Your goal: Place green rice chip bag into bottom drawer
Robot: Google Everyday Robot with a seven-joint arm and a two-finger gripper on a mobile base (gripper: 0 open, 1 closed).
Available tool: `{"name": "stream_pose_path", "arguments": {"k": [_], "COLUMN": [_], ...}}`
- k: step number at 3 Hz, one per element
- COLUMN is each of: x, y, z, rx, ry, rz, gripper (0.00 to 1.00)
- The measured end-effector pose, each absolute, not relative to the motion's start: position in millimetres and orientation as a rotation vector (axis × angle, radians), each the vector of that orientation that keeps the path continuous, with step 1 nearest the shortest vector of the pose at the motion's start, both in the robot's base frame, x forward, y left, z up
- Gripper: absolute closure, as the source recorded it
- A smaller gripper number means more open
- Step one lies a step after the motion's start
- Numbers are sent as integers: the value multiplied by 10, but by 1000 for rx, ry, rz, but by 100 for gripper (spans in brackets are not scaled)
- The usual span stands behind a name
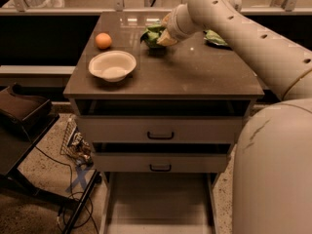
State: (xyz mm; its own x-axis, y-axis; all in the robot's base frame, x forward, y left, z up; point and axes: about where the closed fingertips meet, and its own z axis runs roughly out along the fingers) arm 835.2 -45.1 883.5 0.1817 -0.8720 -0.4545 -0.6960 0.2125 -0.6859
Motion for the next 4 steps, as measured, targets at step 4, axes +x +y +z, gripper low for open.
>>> {"name": "stream_pose_path", "arguments": {"k": [4], "x": [7843], "y": [-724], "z": [9964], "rx": [-1521], "ry": [1444], "rz": [-476], "gripper": [100]}}
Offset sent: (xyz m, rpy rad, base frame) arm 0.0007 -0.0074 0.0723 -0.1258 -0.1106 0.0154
